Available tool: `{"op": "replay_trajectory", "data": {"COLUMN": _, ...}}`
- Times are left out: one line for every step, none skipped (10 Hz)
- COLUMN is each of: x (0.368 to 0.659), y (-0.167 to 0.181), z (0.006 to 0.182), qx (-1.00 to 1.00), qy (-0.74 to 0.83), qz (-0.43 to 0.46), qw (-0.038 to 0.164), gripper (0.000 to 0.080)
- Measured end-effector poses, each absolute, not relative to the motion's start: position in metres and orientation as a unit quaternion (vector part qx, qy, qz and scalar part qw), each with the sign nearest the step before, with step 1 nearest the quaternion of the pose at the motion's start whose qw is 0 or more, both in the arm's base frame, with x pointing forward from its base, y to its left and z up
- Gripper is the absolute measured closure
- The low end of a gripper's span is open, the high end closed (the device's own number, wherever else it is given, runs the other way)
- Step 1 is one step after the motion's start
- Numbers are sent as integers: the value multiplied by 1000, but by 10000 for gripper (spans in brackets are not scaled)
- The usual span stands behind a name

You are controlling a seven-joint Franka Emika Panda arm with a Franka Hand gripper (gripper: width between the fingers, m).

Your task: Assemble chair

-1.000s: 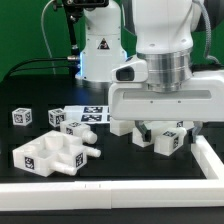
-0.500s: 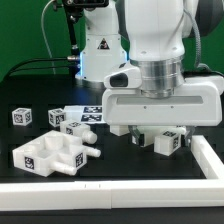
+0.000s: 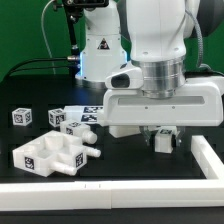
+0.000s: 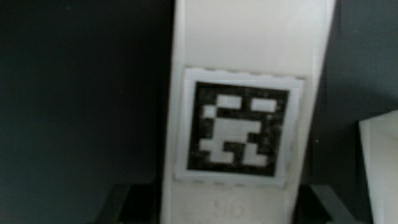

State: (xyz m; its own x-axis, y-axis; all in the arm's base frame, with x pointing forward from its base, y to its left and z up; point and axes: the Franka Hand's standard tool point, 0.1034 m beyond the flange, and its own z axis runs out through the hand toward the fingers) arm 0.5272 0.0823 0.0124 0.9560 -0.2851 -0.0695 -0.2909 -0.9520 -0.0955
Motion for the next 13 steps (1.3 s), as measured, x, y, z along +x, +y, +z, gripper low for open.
{"op": "replay_trajectory", "data": {"x": 536, "y": 78, "z": 28, "qx": -986, "qy": 149, "qz": 40, "qw": 59, "gripper": 506}}
{"op": "replay_trajectory", "data": {"x": 547, "y": 73, "z": 50, "qx": -986, "qy": 149, "qz": 41, "qw": 65, "gripper": 507}}
{"op": "replay_trajectory", "data": {"x": 551, "y": 65, "z": 66, "qx": -990, "qy": 124, "qz": 31, "qw": 68, "gripper": 507}}
{"op": "replay_trajectory", "data": {"x": 548, "y": 55, "z": 77, "qx": -992, "qy": 106, "qz": 24, "qw": 68, "gripper": 508}}
{"op": "replay_trajectory", "data": {"x": 537, "y": 51, "z": 81, "qx": -993, "qy": 94, "qz": 18, "qw": 65, "gripper": 508}}
{"op": "replay_trajectory", "data": {"x": 524, "y": 59, "z": 80, "qx": -994, "qy": 91, "qz": 18, "qw": 63, "gripper": 508}}
{"op": "replay_trajectory", "data": {"x": 520, "y": 70, "z": 78, "qx": -994, "qy": 89, "qz": 21, "qw": 62, "gripper": 508}}
{"op": "replay_trajectory", "data": {"x": 519, "y": 86, "z": 78, "qx": -994, "qy": 89, "qz": 23, "qw": 60, "gripper": 508}}
{"op": "replay_trajectory", "data": {"x": 519, "y": 106, "z": 75, "qx": -997, "qy": 61, "qz": 21, "qw": 51, "gripper": 508}}
{"op": "replay_trajectory", "data": {"x": 517, "y": 118, "z": 72, "qx": -998, "qy": 36, "qz": 19, "qw": 44, "gripper": 508}}
{"op": "replay_trajectory", "data": {"x": 517, "y": 115, "z": 72, "qx": -998, "qy": 41, "qz": 20, "qw": 47, "gripper": 508}}
{"op": "replay_trajectory", "data": {"x": 517, "y": 115, "z": 71, "qx": -998, "qy": 41, "qz": 20, "qw": 47, "gripper": 508}}
{"op": "replay_trajectory", "data": {"x": 516, "y": 118, "z": 69, "qx": -998, "qy": 42, "qz": 21, "qw": 48, "gripper": 508}}
